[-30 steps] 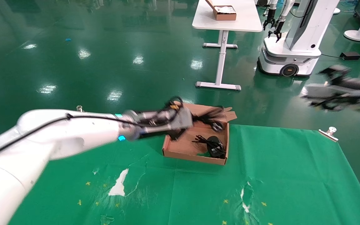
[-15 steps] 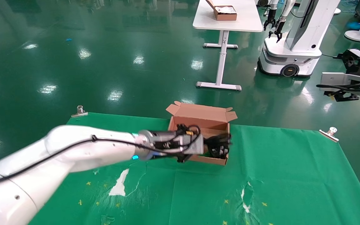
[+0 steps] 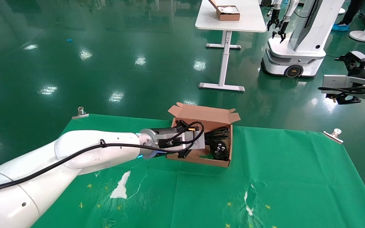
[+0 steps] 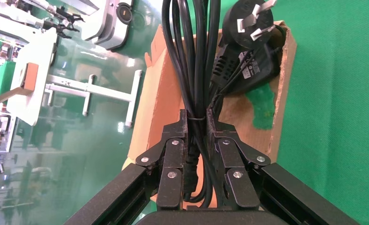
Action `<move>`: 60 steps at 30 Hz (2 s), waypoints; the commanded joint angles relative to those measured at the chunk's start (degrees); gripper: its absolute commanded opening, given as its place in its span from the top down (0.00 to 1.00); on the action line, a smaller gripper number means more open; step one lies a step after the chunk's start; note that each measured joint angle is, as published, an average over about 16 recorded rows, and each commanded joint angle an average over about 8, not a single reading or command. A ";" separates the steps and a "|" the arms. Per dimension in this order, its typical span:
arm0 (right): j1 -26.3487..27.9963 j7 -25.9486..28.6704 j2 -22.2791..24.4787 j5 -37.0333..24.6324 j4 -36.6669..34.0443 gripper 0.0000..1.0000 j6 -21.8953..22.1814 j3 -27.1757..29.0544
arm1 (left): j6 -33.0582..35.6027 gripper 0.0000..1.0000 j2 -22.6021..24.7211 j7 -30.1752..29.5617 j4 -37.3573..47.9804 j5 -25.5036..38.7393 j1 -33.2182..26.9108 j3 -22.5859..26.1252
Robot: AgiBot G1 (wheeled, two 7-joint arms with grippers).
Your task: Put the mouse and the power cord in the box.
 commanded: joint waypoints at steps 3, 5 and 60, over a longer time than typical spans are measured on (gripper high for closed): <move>0.02 -0.04 0.02 0.01 -0.02 0.00 0.00 0.01 | -0.48 0.00 0.00 -0.23 -0.16 -0.28 -0.11 0.50; 0.00 -0.03 0.01 0.02 -0.02 0.00 -0.01 0.01 | -0.37 0.00 0.00 -0.16 -0.11 -0.22 -0.10 0.32; -34.64 55.28 17.95 29.07 54.62 0.00 -41.79 18.53 | 41.33 0.00 -32.98 -23.70 -32.20 -21.64 23.93 -42.39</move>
